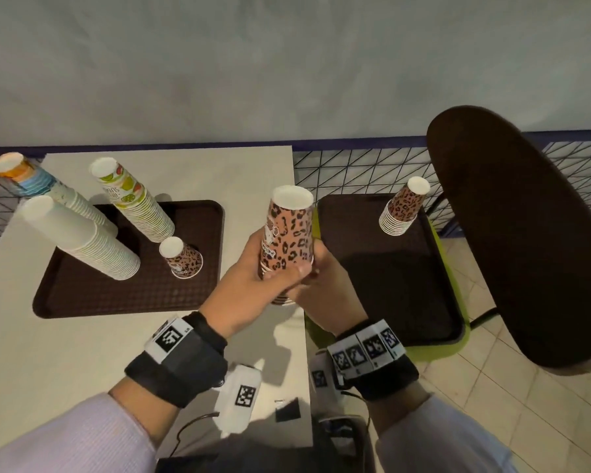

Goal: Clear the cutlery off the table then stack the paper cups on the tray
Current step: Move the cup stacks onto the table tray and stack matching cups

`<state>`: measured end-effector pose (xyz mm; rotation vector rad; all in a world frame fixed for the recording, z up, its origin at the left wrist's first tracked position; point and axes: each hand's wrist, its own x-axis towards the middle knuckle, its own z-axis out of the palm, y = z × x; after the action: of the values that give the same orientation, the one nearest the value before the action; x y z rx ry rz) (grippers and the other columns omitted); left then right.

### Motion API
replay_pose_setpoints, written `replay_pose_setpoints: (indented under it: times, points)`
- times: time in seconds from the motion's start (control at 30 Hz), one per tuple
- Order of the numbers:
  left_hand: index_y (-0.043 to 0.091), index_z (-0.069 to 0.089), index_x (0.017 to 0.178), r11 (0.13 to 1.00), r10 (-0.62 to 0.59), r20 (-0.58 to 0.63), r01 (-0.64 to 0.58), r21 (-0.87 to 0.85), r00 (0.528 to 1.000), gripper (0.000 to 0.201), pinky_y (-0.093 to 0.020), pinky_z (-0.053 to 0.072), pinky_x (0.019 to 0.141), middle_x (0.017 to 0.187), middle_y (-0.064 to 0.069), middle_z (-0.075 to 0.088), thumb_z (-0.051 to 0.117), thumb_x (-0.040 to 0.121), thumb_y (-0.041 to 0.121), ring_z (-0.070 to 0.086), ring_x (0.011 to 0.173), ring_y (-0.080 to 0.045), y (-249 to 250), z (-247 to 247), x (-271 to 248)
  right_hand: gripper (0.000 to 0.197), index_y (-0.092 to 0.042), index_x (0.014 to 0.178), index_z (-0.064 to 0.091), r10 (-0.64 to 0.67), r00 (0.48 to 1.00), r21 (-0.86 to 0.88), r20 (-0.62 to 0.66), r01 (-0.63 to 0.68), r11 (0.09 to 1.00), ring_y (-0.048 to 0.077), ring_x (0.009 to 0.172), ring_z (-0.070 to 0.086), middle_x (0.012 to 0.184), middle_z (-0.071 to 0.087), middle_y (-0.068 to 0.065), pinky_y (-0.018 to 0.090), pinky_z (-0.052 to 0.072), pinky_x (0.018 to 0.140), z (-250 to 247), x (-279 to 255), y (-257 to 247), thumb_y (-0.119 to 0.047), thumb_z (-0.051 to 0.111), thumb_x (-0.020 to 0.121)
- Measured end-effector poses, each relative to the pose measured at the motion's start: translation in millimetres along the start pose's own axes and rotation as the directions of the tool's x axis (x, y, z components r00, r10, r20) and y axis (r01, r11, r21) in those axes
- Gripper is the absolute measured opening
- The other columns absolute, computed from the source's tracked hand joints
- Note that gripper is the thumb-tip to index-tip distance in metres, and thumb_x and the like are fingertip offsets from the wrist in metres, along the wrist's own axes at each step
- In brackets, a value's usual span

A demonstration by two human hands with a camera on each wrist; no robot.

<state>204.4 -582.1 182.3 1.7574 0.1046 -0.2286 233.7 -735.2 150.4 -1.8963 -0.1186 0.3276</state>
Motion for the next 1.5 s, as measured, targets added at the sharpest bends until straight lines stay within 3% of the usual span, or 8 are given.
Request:
replay_pose_setpoints:
  times: [0.13,0.4,0.53,0.63,0.77,0.97,1.33,1.5]
  points:
    - [0.029,0.049,0.14,0.997,-0.012,-0.114,0.002,-0.082,0.993,0.082,-0.047,0.054,0.105,0.127,0.01,0.071,0.084,0.07,0.053,0.068,0.118,-0.01,-3.1,1.4,6.5,0.072,-0.043,0.13,0.05,-0.026,0.999,-0.083,0.024,0.028,0.996,0.008,0.108,0.064,0.119,0.065,-0.011,0.034,0.057,0.092,6.4,5.1,3.6,-0.054,0.078,0.065]
    - [0.022,0.055,0.135,0.99,-0.043,-0.201,0.015,-0.138,0.979,0.07,-0.053,0.05,0.108,0.126,0.002,0.072,0.087,0.076,0.04,0.069,0.119,-0.018,-12.0,-2.1,18.4,0.094,-0.035,0.158,0.025,-0.046,0.991,0.014,0.127,0.044,0.999,0.006,0.116,0.063,0.135,0.059,-0.009,0.029,0.058,0.094,-25.7,-5.2,25.1,-0.033,0.082,0.082]
    - [0.023,0.054,0.138,0.986,-0.072,-0.202,0.039,-0.164,0.977,0.069,-0.052,0.048,0.111,0.129,0.003,0.071,0.085,0.078,0.038,0.067,0.122,-0.017,-14.6,-0.9,24.0,0.062,-0.025,0.142,0.05,0.028,0.99,0.031,-0.137,-0.024,0.999,0.006,0.1,0.068,0.124,0.065,-0.003,0.022,0.058,0.084,-64.8,17.5,49.8,-0.026,0.079,0.087]
    - [0.022,0.054,0.138,0.985,-0.084,-0.199,0.051,-0.166,0.976,0.061,-0.051,0.047,0.111,0.129,0.002,0.071,0.084,0.085,0.027,0.067,0.121,-0.017,-16.0,-0.6,29.6,0.053,-0.014,0.132,0.055,0.117,0.903,0.02,-0.414,-0.12,0.993,0.002,0.088,0.066,0.119,0.065,0.003,0.008,0.05,0.071,-97.3,48.1,84.3,-0.026,0.08,0.087]
    - [0.021,0.055,0.137,0.985,-0.093,-0.199,0.061,-0.163,0.976,0.059,-0.048,0.048,0.11,0.127,0.003,0.072,0.083,0.085,0.024,0.068,0.12,-0.016,-16.3,1.6,34.3,0.083,-0.015,0.149,0.037,0.29,0.744,0.08,-0.602,-0.305,0.949,0.026,0.127,0.054,0.143,0.05,0.011,0.033,0.048,0.096,-136.6,96.8,131.9,-0.039,0.081,0.082]
    - [0.023,0.055,0.135,0.986,-0.101,-0.194,0.073,-0.149,0.976,0.068,-0.043,0.049,0.108,0.127,0.005,0.073,0.085,0.076,0.039,0.068,0.119,-0.013,-17.9,4.0,38.7,0.115,-0.022,0.158,0.02,0.459,0.669,0.077,-0.585,-0.517,0.852,0.038,0.147,0.034,0.159,0.034,0.014,0.056,0.033,0.117,-164.5,161.3,171.9,-0.053,0.086,0.069]
    - [0.02,0.055,0.136,0.989,-0.091,-0.203,0.065,-0.131,0.975,0.058,-0.039,0.048,0.107,0.127,0.001,0.072,0.082,0.085,0.026,0.067,0.121,-0.016,-26.6,-3.0,40.9,0.102,-0.021,0.154,0.032,0.424,0.71,0.007,-0.563,-0.509,0.861,0.034,0.139,0.048,0.151,0.051,0.008,0.047,0.039,0.115,-168.3,201.3,173.2,-0.046,0.086,0.072]
    - [0.019,0.056,0.133,0.99,-0.087,-0.218,0.061,-0.124,0.972,0.054,-0.026,0.051,0.1,0.122,0.004,0.074,0.079,0.084,0.018,0.069,0.116,-0.011,-30.3,-5.7,38.3,0.091,-0.022,0.151,0.035,0.364,0.743,-0.064,-0.562,-0.478,0.876,0.035,0.134,0.052,0.146,0.053,0.008,0.039,0.04,0.106,-161.7,198.1,163.8,-0.041,0.084,0.077]
